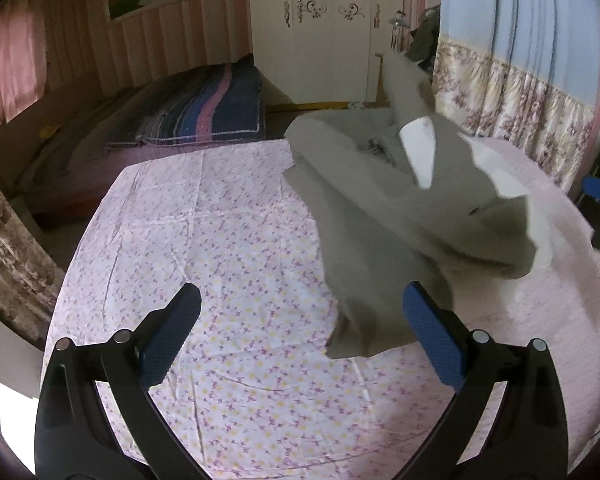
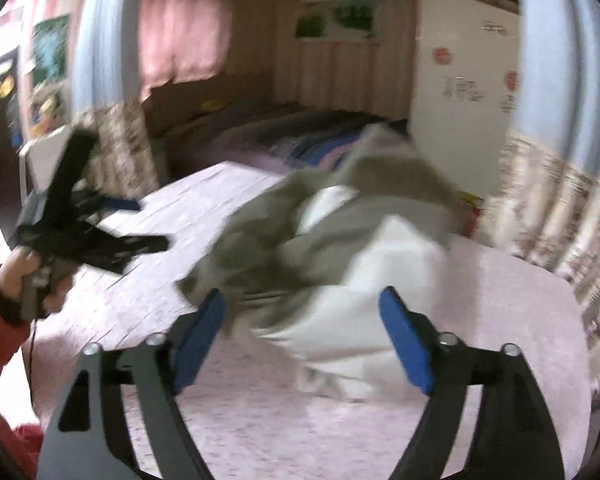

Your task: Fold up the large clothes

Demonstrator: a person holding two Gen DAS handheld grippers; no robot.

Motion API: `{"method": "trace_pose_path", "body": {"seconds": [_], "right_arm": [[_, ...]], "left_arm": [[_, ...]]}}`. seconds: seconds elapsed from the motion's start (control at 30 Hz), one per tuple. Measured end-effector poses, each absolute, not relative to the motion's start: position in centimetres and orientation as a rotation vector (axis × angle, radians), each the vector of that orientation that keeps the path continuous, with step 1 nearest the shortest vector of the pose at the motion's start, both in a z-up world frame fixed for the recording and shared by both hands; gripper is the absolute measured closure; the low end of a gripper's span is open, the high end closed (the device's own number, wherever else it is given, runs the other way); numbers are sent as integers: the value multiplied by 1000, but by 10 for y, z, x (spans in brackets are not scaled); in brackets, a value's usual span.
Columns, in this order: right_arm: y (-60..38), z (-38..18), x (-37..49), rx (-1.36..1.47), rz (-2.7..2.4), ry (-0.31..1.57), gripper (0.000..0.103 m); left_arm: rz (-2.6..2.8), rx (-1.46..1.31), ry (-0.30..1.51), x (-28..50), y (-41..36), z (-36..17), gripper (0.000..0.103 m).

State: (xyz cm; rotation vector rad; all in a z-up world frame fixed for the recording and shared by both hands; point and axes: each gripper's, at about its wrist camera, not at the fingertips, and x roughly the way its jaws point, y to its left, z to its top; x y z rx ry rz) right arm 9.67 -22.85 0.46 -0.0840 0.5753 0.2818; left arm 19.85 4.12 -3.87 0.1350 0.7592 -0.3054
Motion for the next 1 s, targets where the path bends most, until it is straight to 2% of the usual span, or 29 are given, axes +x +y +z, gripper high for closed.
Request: {"method": "trace_pose_path", "body": {"seconds": [0.27,0.53,0.87,0.9,0.97,1.0], "right_arm": [[-275,-19,133,135,169,604,21],[-287,-30,142,175,155,621,21],[-297,-54,154,236,152,685,21],[-297,-56,155,241,154,691,21],[-295,-62,158,249,166,705,21],[-295,-65,159,254,173,712,21]], "left_arm": [[-388,90,745,191,9,-20,3],[-463,89,733,189,-40,-6,3],[-460,173,822,218,-84,-45,6],[-468,161,830,221,-81,-49,9],[-477,143,848,225,-74,-53,23],[-480,140,863,227,-71,-55,40]]}}
